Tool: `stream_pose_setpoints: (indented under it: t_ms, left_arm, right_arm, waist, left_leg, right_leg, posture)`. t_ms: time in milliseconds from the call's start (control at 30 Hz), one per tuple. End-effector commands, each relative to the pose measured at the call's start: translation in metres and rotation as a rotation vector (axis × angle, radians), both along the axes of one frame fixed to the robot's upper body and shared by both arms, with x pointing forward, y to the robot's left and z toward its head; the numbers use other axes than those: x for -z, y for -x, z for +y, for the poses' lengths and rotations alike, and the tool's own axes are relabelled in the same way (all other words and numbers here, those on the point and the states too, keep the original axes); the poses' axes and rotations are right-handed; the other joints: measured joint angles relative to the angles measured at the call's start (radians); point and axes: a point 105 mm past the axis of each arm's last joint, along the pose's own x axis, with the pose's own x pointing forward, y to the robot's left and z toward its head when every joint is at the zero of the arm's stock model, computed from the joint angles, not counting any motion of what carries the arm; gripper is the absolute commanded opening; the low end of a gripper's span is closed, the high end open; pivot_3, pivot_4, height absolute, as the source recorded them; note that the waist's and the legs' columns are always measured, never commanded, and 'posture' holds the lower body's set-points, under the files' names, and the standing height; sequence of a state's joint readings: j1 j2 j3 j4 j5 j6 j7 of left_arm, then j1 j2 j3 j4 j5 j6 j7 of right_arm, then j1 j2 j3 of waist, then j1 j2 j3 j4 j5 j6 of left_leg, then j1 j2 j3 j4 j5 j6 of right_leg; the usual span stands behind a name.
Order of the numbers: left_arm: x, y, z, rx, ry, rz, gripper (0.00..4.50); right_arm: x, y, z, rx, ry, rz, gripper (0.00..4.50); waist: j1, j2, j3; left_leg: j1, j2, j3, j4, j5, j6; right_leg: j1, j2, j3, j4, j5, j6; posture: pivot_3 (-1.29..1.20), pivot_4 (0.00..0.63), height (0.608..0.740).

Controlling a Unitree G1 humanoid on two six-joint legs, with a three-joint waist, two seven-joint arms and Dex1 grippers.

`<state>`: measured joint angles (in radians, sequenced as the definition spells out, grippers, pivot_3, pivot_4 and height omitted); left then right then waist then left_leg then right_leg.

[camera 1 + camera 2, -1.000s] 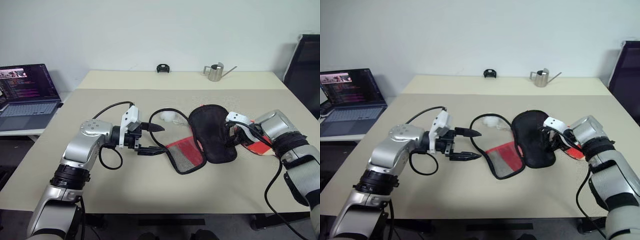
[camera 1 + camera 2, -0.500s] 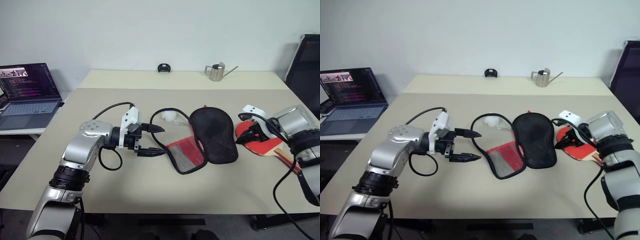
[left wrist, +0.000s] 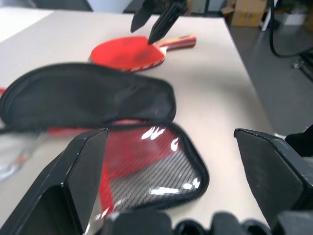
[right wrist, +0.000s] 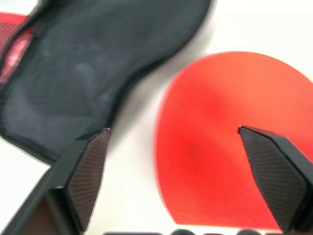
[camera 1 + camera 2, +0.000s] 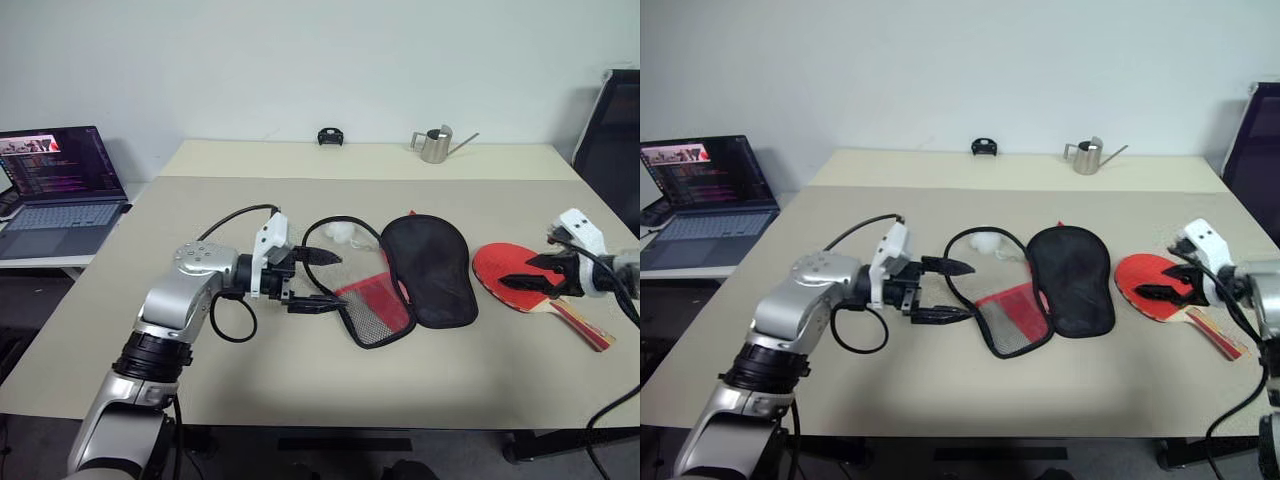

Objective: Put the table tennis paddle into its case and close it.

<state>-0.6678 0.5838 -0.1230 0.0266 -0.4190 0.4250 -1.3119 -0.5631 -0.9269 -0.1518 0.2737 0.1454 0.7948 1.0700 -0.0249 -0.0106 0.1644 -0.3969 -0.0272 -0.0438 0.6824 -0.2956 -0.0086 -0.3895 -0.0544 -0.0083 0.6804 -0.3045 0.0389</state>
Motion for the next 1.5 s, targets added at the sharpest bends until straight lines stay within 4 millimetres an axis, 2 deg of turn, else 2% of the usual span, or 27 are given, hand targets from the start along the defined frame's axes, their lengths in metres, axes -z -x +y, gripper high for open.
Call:
stream_pose_setpoints:
  t_ms: [33,233,400,800,1033,1133,1433,1500]
  left_arm:
    - [-0.020,0.009,-0.014,0.052,0.026,-0.073,4.50]
    - [-0.021,0.014,-0.025,0.096,0.024,-0.082,4.50]
    - [-0.019,0.012,-0.026,0.104,0.009,-0.085,4.50]
    - [-0.016,0.009,-0.021,0.088,-0.003,-0.084,4.50]
    - [-0.016,0.008,-0.018,0.072,-0.007,-0.085,4.50]
    - [-0.016,0.007,-0.017,0.067,-0.010,-0.085,4.50]
    - [-0.014,0.003,-0.007,0.015,-0.012,-0.081,4.50]
    - [-0.014,0.003,-0.004,-0.001,-0.011,-0.080,4.50]
  right_arm:
    - [-0.018,0.014,-0.013,0.012,0.036,-0.139,4.45]
    - [0.004,0.037,-0.040,0.099,0.007,-0.080,4.45]
    - [0.024,0.039,-0.068,0.191,0.032,-0.040,4.45]
    - [0.058,0.016,-0.075,0.200,0.069,0.012,4.45]
    - [0.071,0.013,-0.074,0.185,0.080,0.059,4.45]
    - [0.076,0.014,-0.073,0.185,0.074,0.083,3.88]
    - [0.082,0.018,-0.067,0.200,0.039,0.089,1.15]
    - [0.079,0.019,-0.067,0.215,0.027,0.070,1.11]
  waist:
    - [0.001,0.000,0.000]
    - [-0.002,0.000,0.000]
    - [-0.005,0.000,0.000]
    - [-0.005,0.000,0.000]
    - [-0.007,0.000,0.000]
    - [-0.007,0.000,0.000]
    - [-0.006,-0.003,-0.001]
    - [-0.005,-0.003,-0.001]
  left_leg:
    - [0.000,0.000,0.000,0.000,0.000,0.000]
    - [0.003,0.000,0.001,0.000,0.000,0.001]
    - [0.007,0.000,0.002,0.000,0.000,0.004]
    - [0.008,0.000,0.003,0.000,0.001,0.001]
    - [0.014,0.000,0.003,-0.001,0.001,0.002]
    - [0.018,0.000,0.003,-0.001,0.000,0.004]
    - [0.023,0.000,0.002,-0.001,-0.001,0.005]
    - [0.023,0.000,0.002,-0.001,-0.001,0.005]
  right_leg:
    - [0.000,0.000,0.000,0.000,0.000,0.000]
    - [0.002,0.000,0.001,0.001,0.000,0.000]
    - [0.005,0.001,0.002,0.002,0.000,0.000]
    - [0.006,0.001,0.002,0.001,0.000,0.000]
    - [0.011,0.001,0.002,0.000,0.000,0.000]
    - [0.016,0.001,0.002,0.000,0.000,0.000]
    - [0.021,0.001,0.002,0.000,0.000,0.000]
    - [0.021,0.001,0.002,0.000,0.000,0.000]
  posture:
    - [0.00,0.150,0.740]
    - [0.00,0.150,0.740]
    - [0.00,0.150,0.740]
    - [0.00,0.150,0.740]
    - [0.00,0.150,0.740]
    - [0.00,0.150,0.740]
    - [0.00,0.150,0.740]
    - [0.00,0.150,0.740]
